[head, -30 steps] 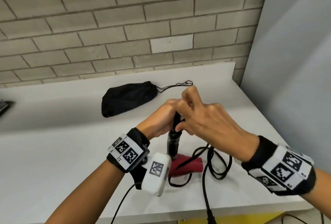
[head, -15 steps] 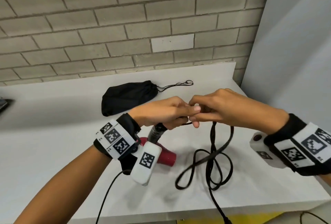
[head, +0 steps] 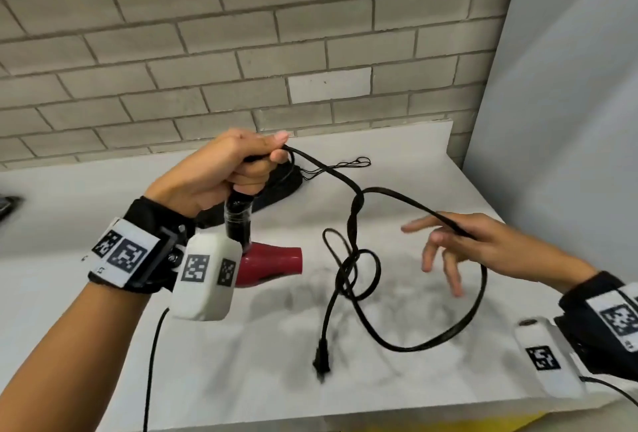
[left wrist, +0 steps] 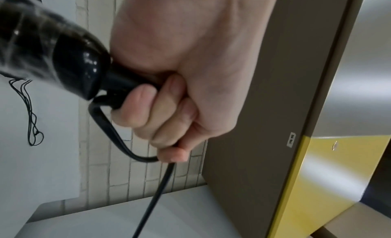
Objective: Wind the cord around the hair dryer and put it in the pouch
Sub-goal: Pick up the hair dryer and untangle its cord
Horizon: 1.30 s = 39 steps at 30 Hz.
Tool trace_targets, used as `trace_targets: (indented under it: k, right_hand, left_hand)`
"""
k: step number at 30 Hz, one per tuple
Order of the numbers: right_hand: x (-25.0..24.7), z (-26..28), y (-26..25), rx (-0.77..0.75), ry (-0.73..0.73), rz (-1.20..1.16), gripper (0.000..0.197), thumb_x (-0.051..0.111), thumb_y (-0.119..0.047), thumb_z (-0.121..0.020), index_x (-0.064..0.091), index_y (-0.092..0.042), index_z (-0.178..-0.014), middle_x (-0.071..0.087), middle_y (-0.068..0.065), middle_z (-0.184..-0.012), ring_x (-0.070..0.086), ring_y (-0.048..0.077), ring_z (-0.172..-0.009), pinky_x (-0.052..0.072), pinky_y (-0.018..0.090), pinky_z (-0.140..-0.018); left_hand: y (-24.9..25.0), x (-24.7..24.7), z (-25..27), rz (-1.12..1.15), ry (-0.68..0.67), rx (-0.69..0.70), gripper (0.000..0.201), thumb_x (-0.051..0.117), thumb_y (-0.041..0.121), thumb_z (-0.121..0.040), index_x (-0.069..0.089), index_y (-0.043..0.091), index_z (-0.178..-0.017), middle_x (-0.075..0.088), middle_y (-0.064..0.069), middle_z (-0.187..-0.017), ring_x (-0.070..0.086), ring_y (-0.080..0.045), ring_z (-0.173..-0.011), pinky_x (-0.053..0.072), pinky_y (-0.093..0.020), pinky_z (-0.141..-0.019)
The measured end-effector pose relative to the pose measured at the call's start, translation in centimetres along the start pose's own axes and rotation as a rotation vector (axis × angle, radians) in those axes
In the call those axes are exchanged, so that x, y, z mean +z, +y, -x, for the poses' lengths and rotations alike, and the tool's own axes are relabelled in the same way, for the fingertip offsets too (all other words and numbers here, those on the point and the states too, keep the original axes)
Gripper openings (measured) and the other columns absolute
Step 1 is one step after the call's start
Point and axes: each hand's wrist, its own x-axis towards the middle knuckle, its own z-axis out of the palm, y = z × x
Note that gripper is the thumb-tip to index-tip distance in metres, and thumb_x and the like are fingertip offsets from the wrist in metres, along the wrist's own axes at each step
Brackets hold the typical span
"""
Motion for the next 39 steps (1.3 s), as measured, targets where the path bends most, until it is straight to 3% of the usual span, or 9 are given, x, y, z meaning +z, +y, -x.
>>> trace_targets:
  k: [3,8,13,16,21,26,31,36,39]
  right_hand:
    - [-1.8,1.6,0.3,0.006,0.064,-0.031,0.038,0.061,-0.054,-0.082,0.067,-0.018,-0.091,0.052,0.002,-0.049,0.043,0.018,-0.04,0.04,0.027,-0.048]
    - [-7.4,3.0,-0.3,0.068,0.372,0.604,0.023,0.067,-0.052,-0.076,0.066,-0.029,-0.075,0.052,-0.007,-0.05,0.041,0.014,-0.041,0.037,0.019,-0.045]
    - [-11.8,3.6,2.8,0.076,0.788,1.095,0.014,0.054,-0.03,-0.085,0.054,-0.034,-0.098,0.066,-0.001,-0.074,0.063,0.031,-0.067,0.053,0.042,-0.06]
    - [-11.5,3.7,3.7,0.056,0.862,1.089,0.013,0.06,-0.023,-0.085,0.056,-0.03,-0.095,0.068,0.006,-0.081,0.062,0.035,-0.067,0.052,0.037,-0.06]
    - [-7.2,2.5,5.6,0.204,0.5,0.704,0.037,0.077,-0.022,-0.075,0.05,-0.03,-0.099,0.064,0.008,-0.091,0.059,0.029,-0.079,0.041,0.029,-0.072]
    - [-0.6,0.7,9.9,0.008,0.367,1.041,0.085,0.084,-0.037,-0.064,0.034,-0.022,-0.13,0.036,0.002,-0.11,0.041,0.022,-0.097,0.039,0.034,-0.081]
    - [6.6,-1.6,6.1,-0.549,0.443,0.882,0.022,0.053,-0.016,-0.092,0.059,-0.004,-0.11,0.052,0.008,-0.105,0.052,0.017,-0.096,0.044,0.021,-0.086]
    - [10.2,-6.3,5.2,0.177,0.004,0.166,0.069,0.049,-0.057,-0.087,0.034,-0.019,-0.143,0.049,-0.005,-0.138,0.053,0.003,-0.117,0.043,0.02,-0.099]
    - [11.3,-9.4,5.6,0.207,-0.109,0.013,0.064,0.051,-0.062,-0.084,0.042,-0.025,-0.135,0.054,-0.007,-0.132,0.055,0.008,-0.116,0.044,0.026,-0.1]
  left_hand:
    - [0.2,-1.5,0.2,0.033,0.119,-0.039,0.031,0.046,0.031,-0.092,0.045,0.017,-0.065,0.022,0.013,-0.038,0.013,-0.003,-0.032,0.007,-0.025,-0.04]
    - [-0.1,-3.7,1.0,0.061,0.226,-0.096,0.029,0.047,0.032,-0.091,0.043,0.017,-0.066,0.021,0.014,-0.038,0.007,-0.006,-0.034,0.01,-0.02,-0.036]
    - [0.1,-4.6,1.4,0.093,0.287,-0.106,0.03,0.046,0.033,-0.092,0.042,0.017,-0.067,0.022,0.014,-0.037,0.01,-0.004,-0.031,0.01,-0.019,-0.036]
    - [0.3,-4.6,1.4,0.1,0.304,-0.116,0.032,0.04,0.031,-0.097,0.041,0.017,-0.067,0.022,0.014,-0.037,0.007,-0.006,-0.032,0.009,-0.02,-0.036]
    - [-1.0,-1.4,0.1,0.183,0.214,-0.107,0.035,0.035,0.031,-0.099,0.039,0.018,-0.067,0.022,0.014,-0.037,0.003,-0.007,-0.036,0.008,-0.02,-0.036]
    - [-2.1,2.8,-1.6,0.307,0.098,-0.137,0.035,0.033,0.03,-0.101,0.039,0.018,-0.068,0.021,0.013,-0.037,0.002,-0.008,-0.039,0.009,-0.018,-0.033]
    - [-2.7,4.4,-2.5,0.324,0.05,-0.174,0.036,0.034,0.03,-0.101,0.04,0.017,-0.068,0.021,0.012,-0.038,0.014,-0.001,-0.029,0.014,-0.016,-0.03]
    - [-3.1,4.8,-2.2,0.315,0.015,-0.199,0.036,0.035,0.03,-0.101,0.039,0.017,-0.067,0.021,0.012,-0.038,0.016,0.0,-0.028,0.011,-0.018,-0.033]
    - [-3.3,5.0,-1.7,0.326,-0.01,-0.195,0.036,0.035,0.03,-0.1,0.04,0.017,-0.067,0.022,0.012,-0.038,0.016,0.0,-0.028,0.011,-0.018,-0.033]
